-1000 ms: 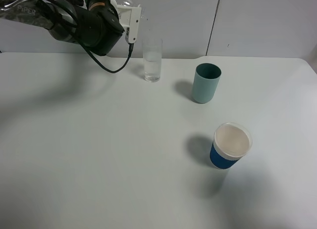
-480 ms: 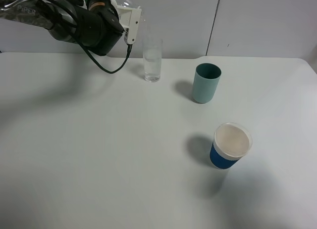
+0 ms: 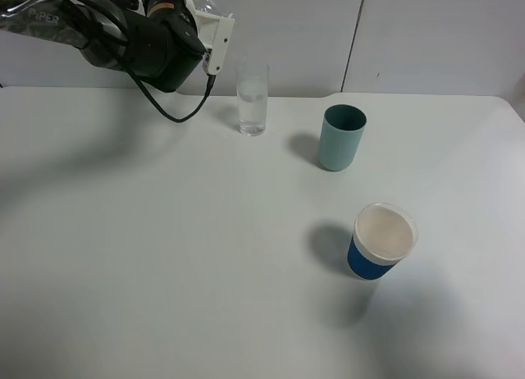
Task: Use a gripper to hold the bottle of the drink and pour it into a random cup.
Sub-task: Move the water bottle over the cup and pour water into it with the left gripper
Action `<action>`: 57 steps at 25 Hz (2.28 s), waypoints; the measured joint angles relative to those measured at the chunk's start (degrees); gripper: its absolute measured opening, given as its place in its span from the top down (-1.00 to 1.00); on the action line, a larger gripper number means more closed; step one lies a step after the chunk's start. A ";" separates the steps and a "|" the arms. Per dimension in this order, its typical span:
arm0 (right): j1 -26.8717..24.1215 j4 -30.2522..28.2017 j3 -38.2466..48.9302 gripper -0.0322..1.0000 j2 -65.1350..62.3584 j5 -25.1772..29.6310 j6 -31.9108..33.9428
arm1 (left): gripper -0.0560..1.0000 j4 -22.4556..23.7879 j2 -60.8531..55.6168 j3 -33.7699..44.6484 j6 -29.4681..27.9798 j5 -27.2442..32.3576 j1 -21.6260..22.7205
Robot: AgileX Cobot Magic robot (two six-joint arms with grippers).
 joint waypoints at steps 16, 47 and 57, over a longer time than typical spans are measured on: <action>0.00 0.00 0.00 -0.50 0.00 0.00 0.00 | -0.13 1.00 0.00 -0.19 0.69 -0.51 0.00; 0.00 0.00 0.00 -0.50 0.00 0.00 0.00 | -0.13 4.72 0.00 -0.19 1.04 -2.22 -0.97; 0.00 0.00 0.00 -0.50 0.00 0.00 0.00 | -0.13 7.70 0.00 -0.19 1.04 -2.34 -1.05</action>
